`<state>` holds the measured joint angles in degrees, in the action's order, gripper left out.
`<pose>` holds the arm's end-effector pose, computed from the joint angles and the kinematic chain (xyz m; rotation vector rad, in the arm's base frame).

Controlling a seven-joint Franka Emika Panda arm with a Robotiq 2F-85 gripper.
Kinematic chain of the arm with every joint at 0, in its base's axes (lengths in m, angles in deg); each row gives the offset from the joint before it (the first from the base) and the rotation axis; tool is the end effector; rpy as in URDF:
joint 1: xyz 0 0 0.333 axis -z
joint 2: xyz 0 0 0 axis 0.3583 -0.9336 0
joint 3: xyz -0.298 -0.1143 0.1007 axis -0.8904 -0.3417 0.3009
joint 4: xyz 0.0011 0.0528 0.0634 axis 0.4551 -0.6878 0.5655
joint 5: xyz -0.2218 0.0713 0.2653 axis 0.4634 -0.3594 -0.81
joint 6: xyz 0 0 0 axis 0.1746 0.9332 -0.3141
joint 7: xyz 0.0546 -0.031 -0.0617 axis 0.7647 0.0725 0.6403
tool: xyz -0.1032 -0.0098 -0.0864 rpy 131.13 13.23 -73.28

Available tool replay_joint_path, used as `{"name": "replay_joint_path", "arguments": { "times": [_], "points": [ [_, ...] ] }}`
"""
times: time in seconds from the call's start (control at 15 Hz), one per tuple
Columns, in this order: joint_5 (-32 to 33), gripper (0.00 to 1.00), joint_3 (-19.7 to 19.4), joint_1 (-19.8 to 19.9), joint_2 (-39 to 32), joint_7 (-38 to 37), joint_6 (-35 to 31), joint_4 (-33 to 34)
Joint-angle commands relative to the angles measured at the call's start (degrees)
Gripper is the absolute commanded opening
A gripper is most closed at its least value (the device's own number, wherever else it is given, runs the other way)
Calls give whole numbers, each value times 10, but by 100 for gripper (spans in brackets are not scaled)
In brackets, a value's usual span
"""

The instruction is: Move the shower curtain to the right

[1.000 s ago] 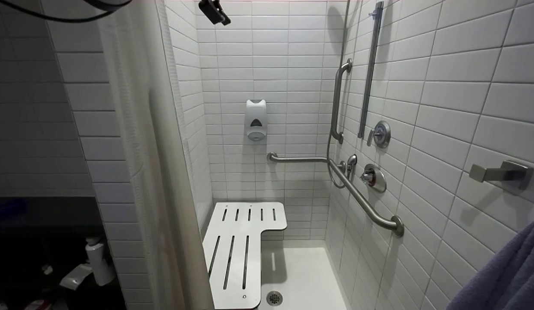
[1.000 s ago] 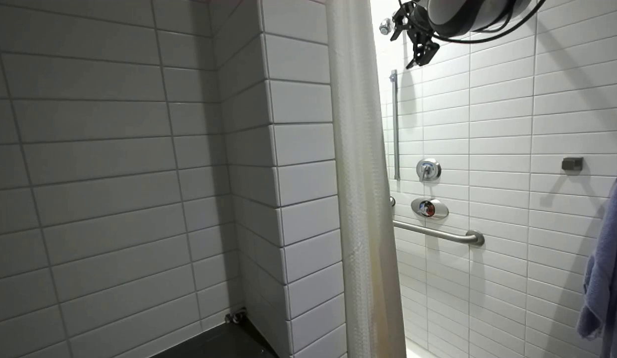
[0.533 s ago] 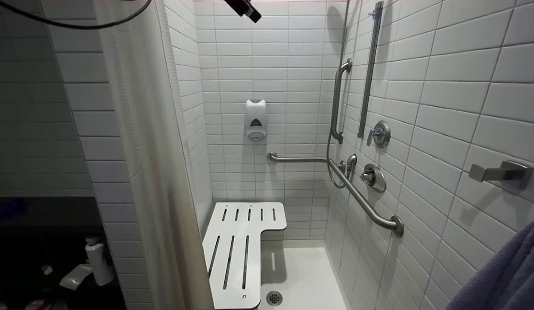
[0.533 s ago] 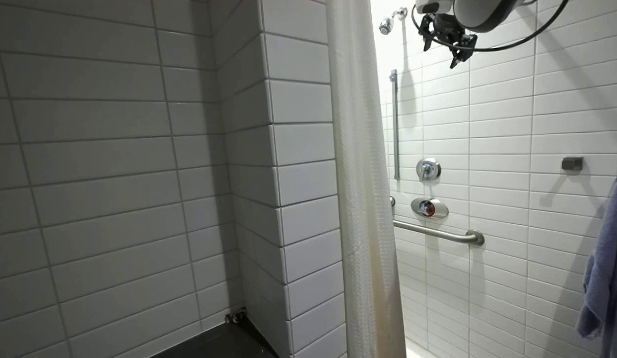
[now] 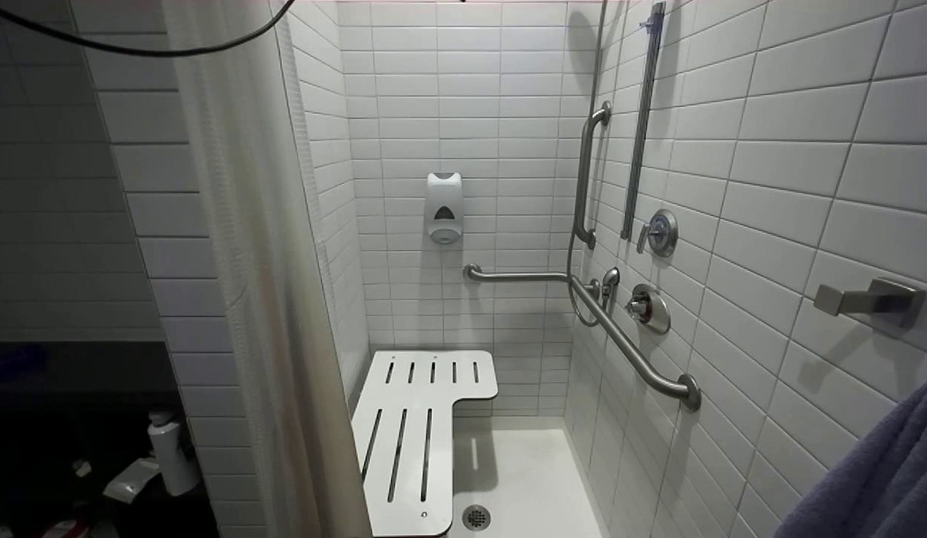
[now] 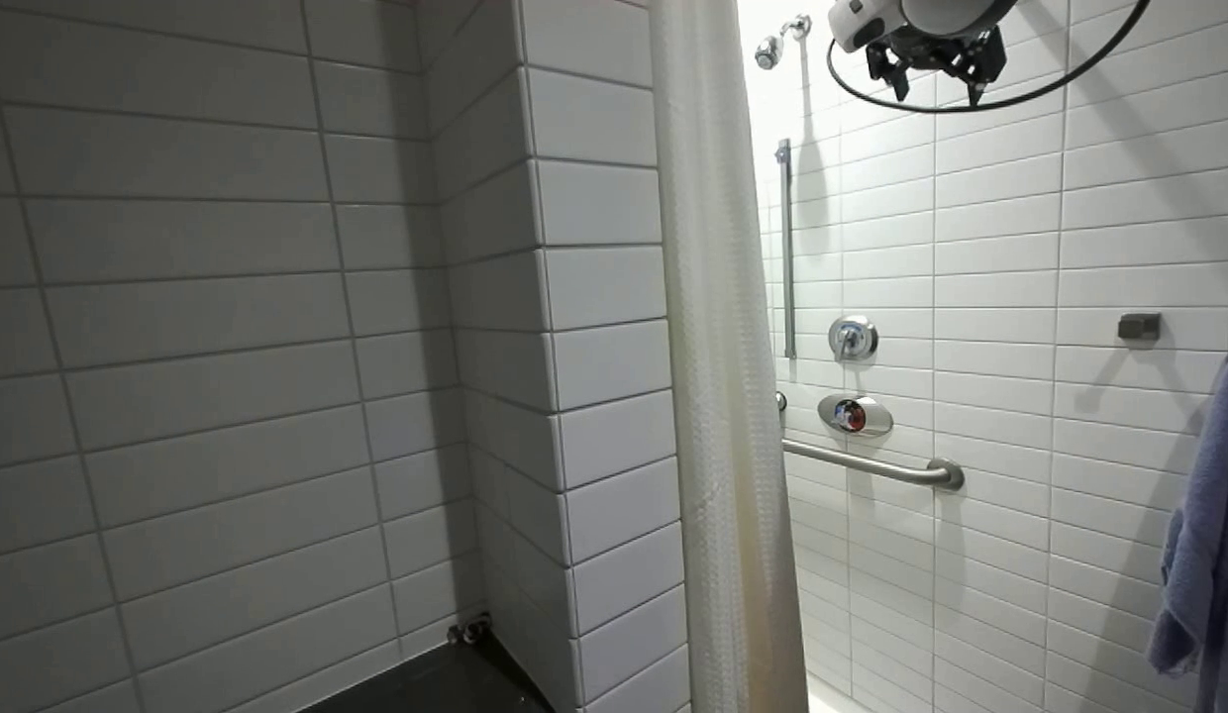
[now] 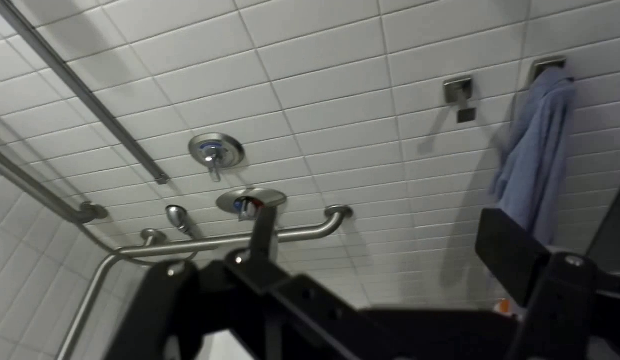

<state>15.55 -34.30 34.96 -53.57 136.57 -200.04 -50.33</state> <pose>0.4358 -0.1488 0.7292 1.4174 1.5013 -0.5052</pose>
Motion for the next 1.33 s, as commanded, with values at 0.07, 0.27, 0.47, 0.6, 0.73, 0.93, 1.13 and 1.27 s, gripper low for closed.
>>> {"name": "replay_joint_path", "arguments": {
  "times": [0.07,0.27,0.47,0.6,0.73,0.93,1.13,1.27],
  "points": [
    [55,100,-12,-52,-29,78,138,40],
    [44,100,-32,-81,-37,158,148,48],
    [33,100,-58,-106,-27,185,37,42],
    [26,100,-66,-117,-24,193,-28,43],
    [14,100,-69,-127,-20,204,-90,43],
    [-19,100,-74,-140,-11,226,-184,33],
    [-64,100,-80,-152,-1,256,-280,15],
    [-99,100,-85,-161,4,279,-345,2]
  ]
}}
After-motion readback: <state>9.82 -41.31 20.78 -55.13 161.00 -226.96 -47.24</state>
